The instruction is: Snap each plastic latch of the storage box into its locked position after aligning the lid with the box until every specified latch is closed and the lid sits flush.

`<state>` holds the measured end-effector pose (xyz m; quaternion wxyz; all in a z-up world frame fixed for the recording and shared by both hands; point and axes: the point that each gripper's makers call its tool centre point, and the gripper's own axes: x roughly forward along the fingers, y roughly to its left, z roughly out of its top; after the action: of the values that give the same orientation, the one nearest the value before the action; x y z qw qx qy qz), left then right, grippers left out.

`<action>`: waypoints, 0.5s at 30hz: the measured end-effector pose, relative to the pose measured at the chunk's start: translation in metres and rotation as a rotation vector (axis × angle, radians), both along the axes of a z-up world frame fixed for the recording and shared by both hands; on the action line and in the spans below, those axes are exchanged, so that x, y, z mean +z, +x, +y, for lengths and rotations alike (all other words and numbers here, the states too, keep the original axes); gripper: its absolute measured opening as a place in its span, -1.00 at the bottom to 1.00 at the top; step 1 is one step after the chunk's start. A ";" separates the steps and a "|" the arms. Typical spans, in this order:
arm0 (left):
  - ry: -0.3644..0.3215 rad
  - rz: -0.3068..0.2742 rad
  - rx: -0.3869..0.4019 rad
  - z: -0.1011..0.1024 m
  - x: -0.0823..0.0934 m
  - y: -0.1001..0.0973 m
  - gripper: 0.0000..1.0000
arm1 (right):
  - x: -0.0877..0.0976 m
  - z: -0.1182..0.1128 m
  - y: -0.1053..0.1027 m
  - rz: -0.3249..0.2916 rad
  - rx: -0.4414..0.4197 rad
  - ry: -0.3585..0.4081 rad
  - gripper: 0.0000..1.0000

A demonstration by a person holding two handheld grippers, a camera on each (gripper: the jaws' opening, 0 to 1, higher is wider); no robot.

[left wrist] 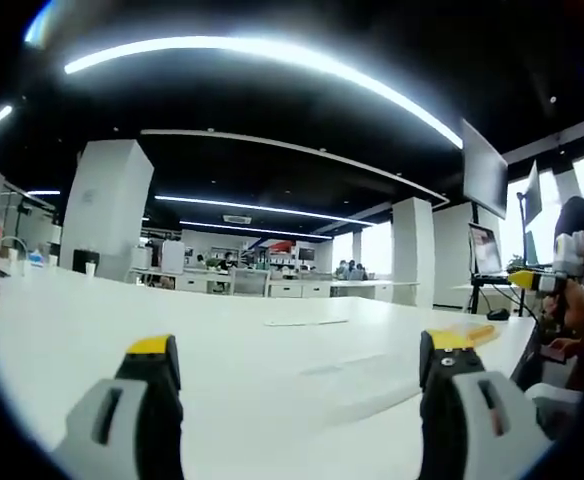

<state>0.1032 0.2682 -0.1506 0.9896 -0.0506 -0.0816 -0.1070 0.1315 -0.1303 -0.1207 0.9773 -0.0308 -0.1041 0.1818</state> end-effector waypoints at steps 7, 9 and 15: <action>-0.011 -0.005 0.031 0.007 0.002 -0.002 0.99 | -0.001 0.003 0.000 0.004 0.006 0.004 0.85; -0.003 -0.008 0.039 0.009 0.003 -0.003 0.99 | -0.002 0.001 0.000 0.007 -0.001 0.004 0.85; 0.004 -0.013 0.049 0.013 0.006 -0.004 0.99 | -0.005 0.000 0.002 0.020 -0.003 0.011 0.84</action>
<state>0.0990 0.2811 -0.1444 0.9915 -0.0456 -0.0891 -0.0835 0.1335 -0.1306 -0.1261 0.9787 -0.0239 -0.0955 0.1800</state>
